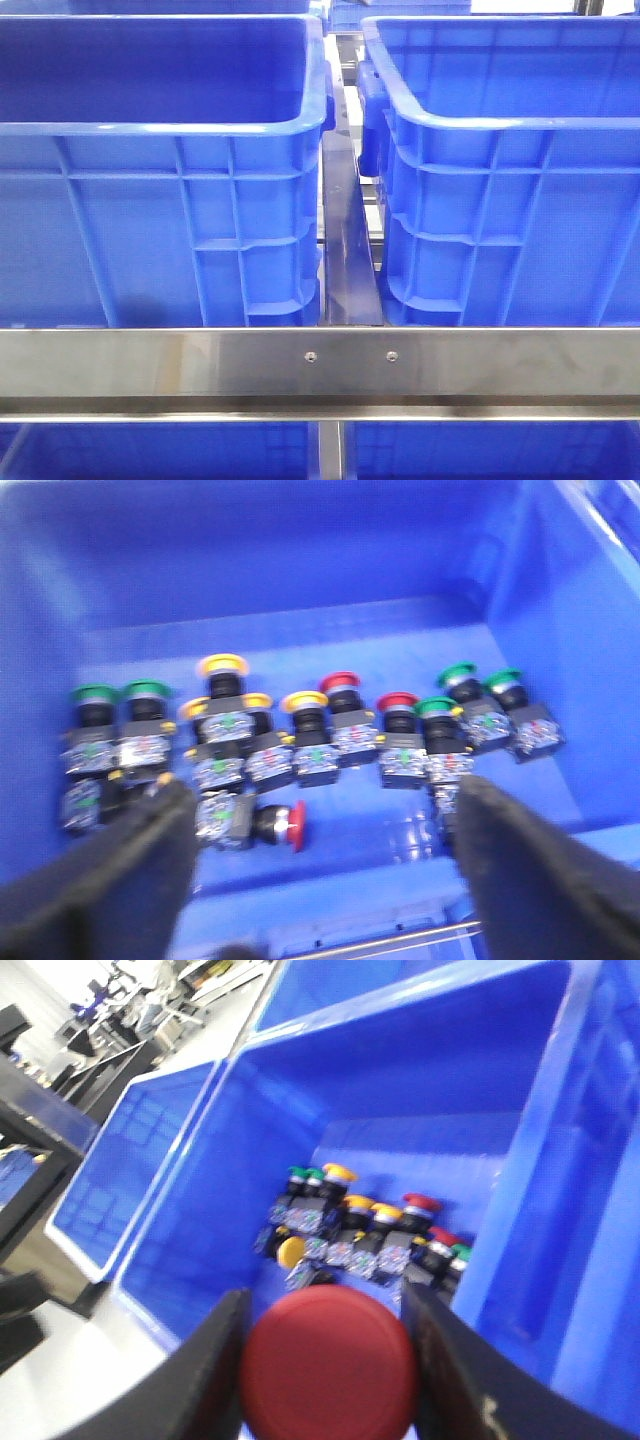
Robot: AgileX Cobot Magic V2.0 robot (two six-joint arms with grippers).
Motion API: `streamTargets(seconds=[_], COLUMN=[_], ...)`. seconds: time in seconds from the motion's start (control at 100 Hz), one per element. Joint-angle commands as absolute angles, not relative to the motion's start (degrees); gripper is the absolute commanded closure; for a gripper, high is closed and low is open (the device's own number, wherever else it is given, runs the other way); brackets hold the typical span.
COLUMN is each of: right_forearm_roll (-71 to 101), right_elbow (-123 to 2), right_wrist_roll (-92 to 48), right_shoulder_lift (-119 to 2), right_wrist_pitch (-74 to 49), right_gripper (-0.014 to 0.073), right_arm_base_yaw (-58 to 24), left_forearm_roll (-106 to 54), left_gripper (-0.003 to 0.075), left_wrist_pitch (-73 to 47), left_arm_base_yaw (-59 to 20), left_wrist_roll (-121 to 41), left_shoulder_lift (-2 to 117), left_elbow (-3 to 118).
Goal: Pick red and yellow buttons and place in box
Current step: 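Carry the red button with the right gripper over the empty bin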
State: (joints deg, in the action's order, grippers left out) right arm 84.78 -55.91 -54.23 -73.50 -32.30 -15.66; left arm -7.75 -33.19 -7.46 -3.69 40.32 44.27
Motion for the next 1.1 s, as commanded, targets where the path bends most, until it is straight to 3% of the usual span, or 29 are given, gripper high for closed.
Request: streamTargets(seconds=[0.0, 0.22, 0.64, 0.92, 1.09], right_forearm_roll=[87.97, 87.97, 86.01, 81.02, 80.96], right_elbow=[-57.9, -57.9, -57.95, -62.2, -67.69], right_wrist_roll=[-56.36, -61.31, -72.37, -72.37, -72.26], right_shoulder_lift=[-71.83, -71.83, -76.37, -86.88, -93.15], right_wrist_pitch=[-30.53, -20.23, 15.68, 23.18, 19.58], right_gripper=[0.0442, 0.0442, 0.0442, 0.0442, 0.0442], right_arm_base_yaw=[-15.35, -15.35, -15.35, -15.2, -13.13], left_forearm_roll=[-8.64, -8.64, -8.64, -8.64, -8.64], left_gripper=[0.0349, 0.0738, 0.0739, 0.0739, 0.0739], left_wrist_pitch=[-28.55, -28.07, -28.07, -28.07, -28.07], left_arm_base_yaw=[-6.49, -6.46, -6.46, -6.46, -6.46], left_wrist_roll=[-3.13, -3.13, -3.13, -3.13, -3.13], left_shoulder_lift=[37.2, 32.56, 32.42, 32.42, 32.42], left_elbow=[44.1, 42.62, 42.62, 42.62, 42.62])
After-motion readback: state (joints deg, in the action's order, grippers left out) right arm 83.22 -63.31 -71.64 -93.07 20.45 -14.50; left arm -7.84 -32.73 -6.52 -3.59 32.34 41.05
